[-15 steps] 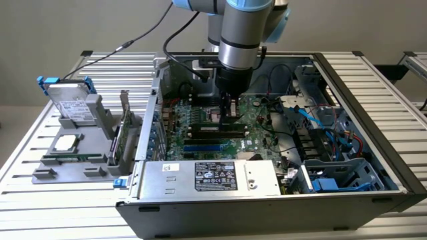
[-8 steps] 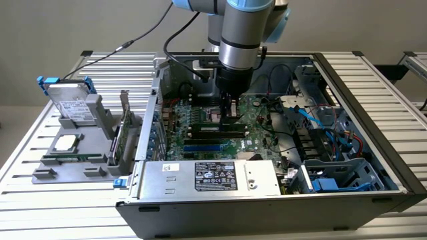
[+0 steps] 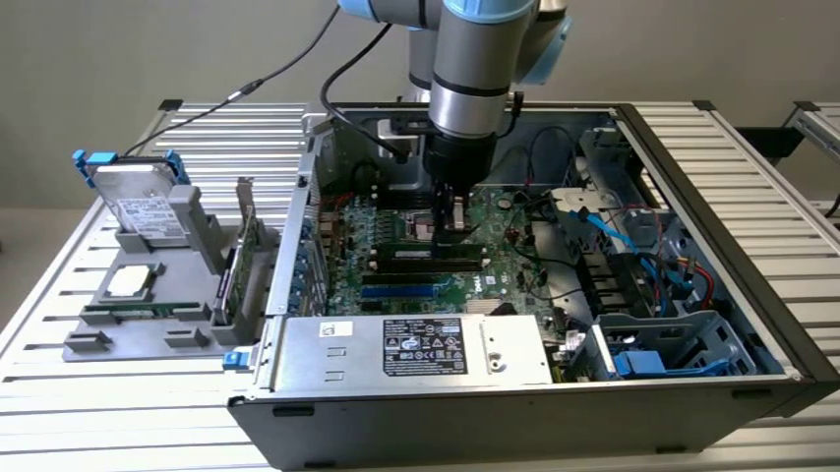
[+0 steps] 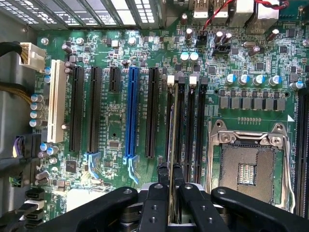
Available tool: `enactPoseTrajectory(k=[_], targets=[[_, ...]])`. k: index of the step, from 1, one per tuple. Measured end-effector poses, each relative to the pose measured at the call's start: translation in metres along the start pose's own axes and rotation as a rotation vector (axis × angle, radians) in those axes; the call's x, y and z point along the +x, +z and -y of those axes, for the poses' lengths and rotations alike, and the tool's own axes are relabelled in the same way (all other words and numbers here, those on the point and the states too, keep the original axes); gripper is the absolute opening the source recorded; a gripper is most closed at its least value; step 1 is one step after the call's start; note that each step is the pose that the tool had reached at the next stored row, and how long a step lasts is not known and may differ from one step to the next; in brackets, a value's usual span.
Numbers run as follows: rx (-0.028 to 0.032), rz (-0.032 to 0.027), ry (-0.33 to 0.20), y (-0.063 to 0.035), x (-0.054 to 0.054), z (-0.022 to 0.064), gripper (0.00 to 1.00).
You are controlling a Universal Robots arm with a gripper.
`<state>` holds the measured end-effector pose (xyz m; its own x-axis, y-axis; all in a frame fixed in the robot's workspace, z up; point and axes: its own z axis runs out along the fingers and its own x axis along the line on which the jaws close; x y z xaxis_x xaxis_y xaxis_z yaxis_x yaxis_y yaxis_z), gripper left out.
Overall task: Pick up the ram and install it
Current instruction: 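Insert the ram into the slot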
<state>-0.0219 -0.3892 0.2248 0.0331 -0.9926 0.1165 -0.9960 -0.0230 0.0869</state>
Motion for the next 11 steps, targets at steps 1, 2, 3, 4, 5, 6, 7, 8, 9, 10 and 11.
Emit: enactPoseTrajectory(k=[1, 2, 3, 4, 5, 6, 7, 8, 9, 10, 11], targets=[[0.0006, 0.0000, 0.000, 0.0001, 0.0000, -0.0005, 0.14], [0.0006, 0.0001, 0.000, 0.0002, 0.0000, -0.0008, 0.14], [0.0007, 0.0000, 0.000, 0.0002, 0.0000, -0.0010, 0.14], [0.0007, 0.0000, 0.000, 0.0004, 0.0000, -0.0011, 0.14], [0.0009, 0.0002, -0.001, 0.0008, -0.0001, -0.0010, 0.14], [0.0009, -0.0001, -0.002, 0.0011, -0.0001, -0.0010, 0.14], [0.0010, -0.0004, -0.003, 0.0014, -0.0002, -0.0010, 0.14], [0.0010, -0.0006, -0.003, 0.0016, -0.0002, -0.0011, 0.14], [0.0010, -0.0008, -0.004, 0.0017, -0.0002, -0.0011, 0.14], [0.0010, -0.0010, -0.004, 0.0018, -0.0002, -0.0012, 0.14], [0.0011, -0.0011, -0.004, 0.0020, -0.0002, -0.0012, 0.14]])
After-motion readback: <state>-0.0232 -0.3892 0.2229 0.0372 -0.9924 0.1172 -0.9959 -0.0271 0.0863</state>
